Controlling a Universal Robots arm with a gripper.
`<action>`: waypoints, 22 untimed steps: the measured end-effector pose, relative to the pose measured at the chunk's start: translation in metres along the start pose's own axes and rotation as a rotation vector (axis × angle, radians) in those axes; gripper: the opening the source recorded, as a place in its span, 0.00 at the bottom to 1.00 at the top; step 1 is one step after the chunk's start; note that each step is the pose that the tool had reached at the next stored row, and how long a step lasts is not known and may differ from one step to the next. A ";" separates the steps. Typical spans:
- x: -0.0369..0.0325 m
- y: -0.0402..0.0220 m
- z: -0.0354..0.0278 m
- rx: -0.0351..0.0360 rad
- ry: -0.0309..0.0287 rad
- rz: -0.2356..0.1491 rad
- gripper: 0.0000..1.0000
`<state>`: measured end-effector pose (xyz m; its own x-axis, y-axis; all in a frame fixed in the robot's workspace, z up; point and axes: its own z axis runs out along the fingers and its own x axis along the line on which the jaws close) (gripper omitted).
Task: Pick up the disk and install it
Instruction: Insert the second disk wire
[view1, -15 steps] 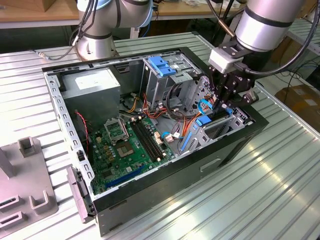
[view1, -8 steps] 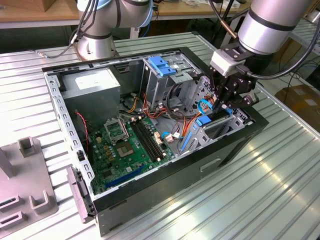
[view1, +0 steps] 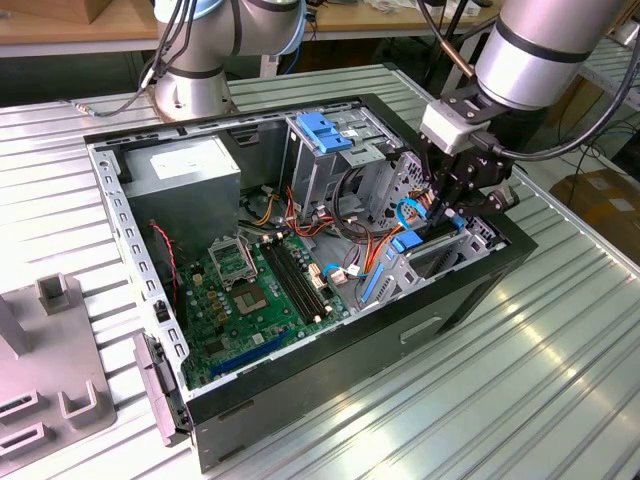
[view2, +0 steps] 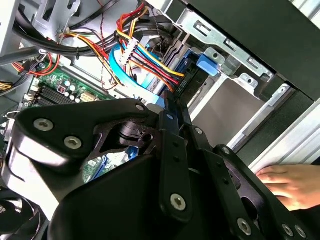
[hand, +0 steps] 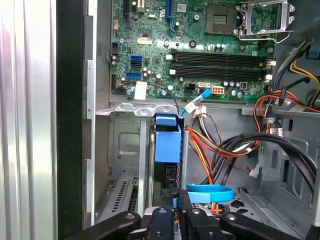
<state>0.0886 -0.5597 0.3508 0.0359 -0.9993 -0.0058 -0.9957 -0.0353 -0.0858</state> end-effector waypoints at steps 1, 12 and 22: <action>0.0001 0.0001 0.0001 0.0004 -0.0010 0.000 0.16; 0.0007 0.0009 0.0059 0.0011 -0.0127 0.001 0.16; 0.0011 0.0016 0.0114 0.0011 -0.0126 0.001 0.16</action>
<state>0.0880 -0.5608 0.3393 0.0358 -0.9992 -0.0185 -0.9956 -0.0341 -0.0868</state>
